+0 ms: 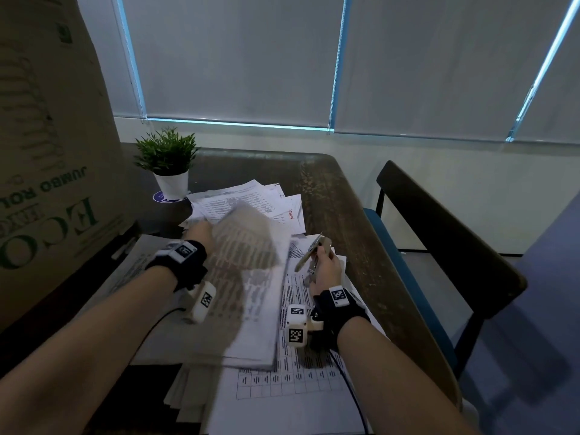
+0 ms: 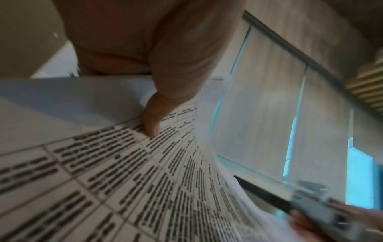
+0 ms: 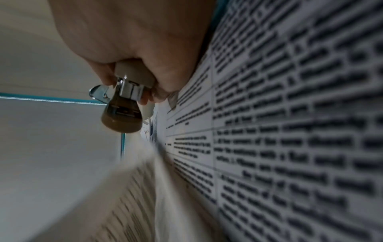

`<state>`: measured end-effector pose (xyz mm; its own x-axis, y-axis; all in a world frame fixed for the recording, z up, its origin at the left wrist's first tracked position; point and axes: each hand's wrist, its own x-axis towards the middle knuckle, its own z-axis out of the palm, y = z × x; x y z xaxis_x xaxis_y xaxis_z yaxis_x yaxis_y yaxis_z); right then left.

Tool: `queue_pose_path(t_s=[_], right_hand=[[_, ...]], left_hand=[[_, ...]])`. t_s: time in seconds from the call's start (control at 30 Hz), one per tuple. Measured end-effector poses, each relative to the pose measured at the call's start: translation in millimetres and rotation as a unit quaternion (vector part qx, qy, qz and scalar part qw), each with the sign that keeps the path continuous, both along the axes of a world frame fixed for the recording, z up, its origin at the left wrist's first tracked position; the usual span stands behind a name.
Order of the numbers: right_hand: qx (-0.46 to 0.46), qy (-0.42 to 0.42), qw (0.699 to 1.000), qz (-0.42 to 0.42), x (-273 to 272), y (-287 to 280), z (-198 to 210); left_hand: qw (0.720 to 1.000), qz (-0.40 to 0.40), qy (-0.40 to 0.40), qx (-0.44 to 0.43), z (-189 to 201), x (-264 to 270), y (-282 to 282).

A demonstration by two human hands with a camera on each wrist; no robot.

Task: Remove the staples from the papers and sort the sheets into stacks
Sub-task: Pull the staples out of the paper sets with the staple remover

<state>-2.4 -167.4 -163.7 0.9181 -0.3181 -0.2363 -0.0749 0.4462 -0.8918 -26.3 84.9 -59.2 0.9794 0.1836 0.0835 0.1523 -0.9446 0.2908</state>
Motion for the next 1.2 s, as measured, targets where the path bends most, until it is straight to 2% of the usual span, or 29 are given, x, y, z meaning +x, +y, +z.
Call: queue_pose_path(t_s=[0.17, 0.27, 0.33, 0.4, 0.43, 0.47, 0.53, 0.6, 0.67, 0.7, 0.77, 0.8, 0.83, 0.87, 0.9, 0.97, 1.03, 1.13, 1.2], right_hand=[[-0.008, -0.007, 1.0, 0.01, -5.3, 1.7, 4.3], [-0.008, -0.008, 1.0, 0.019, -7.1, 1.8, 5.3], [-0.014, -0.012, 0.999, 0.026, -7.8, 1.3, 5.5], [-0.029, -0.01, 0.999, 0.033, -7.8, 1.4, 6.0], [-0.034, -0.01, 0.999, 0.036, -8.6, 1.6, 6.8], [-0.036, -0.009, 0.999, 0.037, -8.3, 2.2, 6.8], [-0.03, -0.006, 0.999, 0.035, -8.0, 3.0, 7.2], [-0.016, -0.002, 0.999, 0.039, -8.8, 3.0, 8.9], [-0.016, -0.004, 0.999, 0.047, -10.9, 1.7, 11.0], [-0.03, -0.007, 0.998, 0.051, -11.4, 1.0, 11.6], [-0.11, -0.009, 0.992, 0.058, -11.6, 0.6, 14.0], [-0.162, -0.012, 0.985, 0.065, -12.1, -0.3, 16.8], [-0.205, -0.025, 0.975, 0.083, -13.6, -1.2, 22.2], [-0.239, -0.044, 0.963, 0.118, -15.9, -1.9, 29.0], [-0.267, -0.061, 0.947, 0.167, -19.6, -2.6, 37.0], [-0.345, -0.069, 0.893, 0.281, -28.2, -2.6, 52.8], [-0.443, -0.069, 0.819, 0.358, -36.8, 2.1, 63.4], [-0.569, -0.104, 0.739, 0.345, -49.6, 15.5, 73.9], [-0.612, -0.129, 0.71, 0.325, -53.5, 24.2, 76.3]], left_hand=[[0.989, 0.137, 0.026, 0.04, -3.7, -8.8, 45.0], [0.978, 0.198, -0.006, 0.064, -12.4, -10.0, 54.1], [0.977, 0.165, -0.076, 0.108, -16.5, -3.4, 47.3], [0.984, 0.048, -0.131, 0.115, -15.2, 5.4, 28.3], [0.988, -0.031, -0.117, 0.096, -17.5, 8.7, 14.4], [0.989, -0.107, -0.066, 0.075, -19.5, 7.7, -2.6], [0.982, -0.176, 0.072, 0.001, -23.7, 3.6, -34.6], [0.976, -0.174, 0.13, -0.015, -27.8, 5.6, -51.1], [0.981, -0.131, 0.141, -0.015, -29.5, 9.7, -49.9], [0.984, -0.097, 0.144, -0.041, -31.0, 13.2, -44.2], [0.966, -0.054, 0.182, -0.175, -30.4, 17.1, -35.6], [0.934, -0.037, 0.198, -0.295, -30.3, 16.2, -33.1], [0.888, -0.02, 0.22, -0.403, -31.9, 15.8, -32.3], [0.851, -0.007, 0.234, -0.47, -33.5, 14.5, -32.5], [0.834, 0.003, 0.239, -0.497, -37.1, 13.6, -33.4], [0.829, 0.027, 0.228, -0.51, -47.3, 10.4, -38.4], [0.807, 0.054, 0.216, -0.547, -56.0, 7.0, -41.5], [0.796, 0.073, 0.205, -0.565, -62.6, 6.8, -45.7], [0.798, 0.064, 0.194, -0.567, -65.1, 5.8, -47.6]])
